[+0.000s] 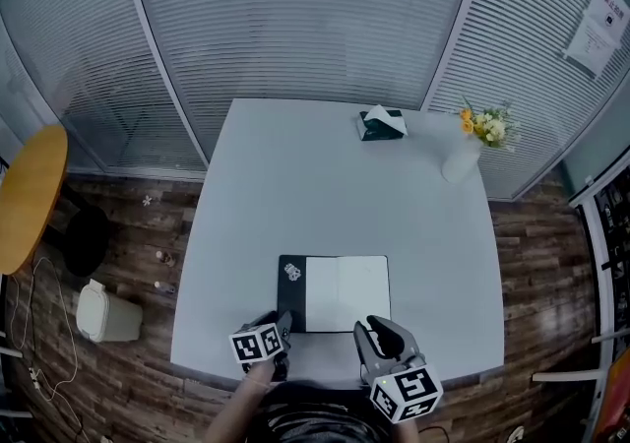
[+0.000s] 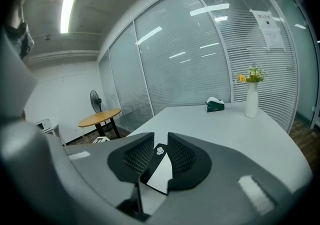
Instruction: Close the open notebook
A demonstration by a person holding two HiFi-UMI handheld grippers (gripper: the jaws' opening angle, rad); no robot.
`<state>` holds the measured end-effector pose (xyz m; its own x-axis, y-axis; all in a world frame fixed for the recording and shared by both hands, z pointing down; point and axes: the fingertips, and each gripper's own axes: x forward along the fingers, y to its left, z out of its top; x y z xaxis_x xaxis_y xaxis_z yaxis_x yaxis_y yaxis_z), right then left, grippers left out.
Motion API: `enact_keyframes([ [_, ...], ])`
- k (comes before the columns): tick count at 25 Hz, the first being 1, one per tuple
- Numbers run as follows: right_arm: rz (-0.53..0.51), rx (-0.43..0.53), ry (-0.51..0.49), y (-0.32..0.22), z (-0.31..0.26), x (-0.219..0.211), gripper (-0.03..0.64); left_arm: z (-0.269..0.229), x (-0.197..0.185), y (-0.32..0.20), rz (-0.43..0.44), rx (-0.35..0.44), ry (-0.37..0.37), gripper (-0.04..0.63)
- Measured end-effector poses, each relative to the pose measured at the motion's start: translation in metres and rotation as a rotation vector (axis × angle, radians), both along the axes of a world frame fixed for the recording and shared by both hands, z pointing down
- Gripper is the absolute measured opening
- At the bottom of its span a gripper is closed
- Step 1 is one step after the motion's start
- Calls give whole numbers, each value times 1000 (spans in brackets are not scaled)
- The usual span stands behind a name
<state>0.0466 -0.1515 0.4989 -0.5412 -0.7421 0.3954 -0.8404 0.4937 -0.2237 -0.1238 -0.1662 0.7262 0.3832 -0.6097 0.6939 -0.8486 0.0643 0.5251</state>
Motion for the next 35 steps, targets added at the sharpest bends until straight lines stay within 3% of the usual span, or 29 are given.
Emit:
enact_keyframes([
  [23,44,5,-25,4,2,-3,84,-73,25,2,81,126,165,124],
  [31,38,13,-18,2,-2,7,84,-81,46,-5,118,157,154,117],
  [35,20,11,-12,2,-3,13,83,-84,55,-8,113,162,145,64],
])
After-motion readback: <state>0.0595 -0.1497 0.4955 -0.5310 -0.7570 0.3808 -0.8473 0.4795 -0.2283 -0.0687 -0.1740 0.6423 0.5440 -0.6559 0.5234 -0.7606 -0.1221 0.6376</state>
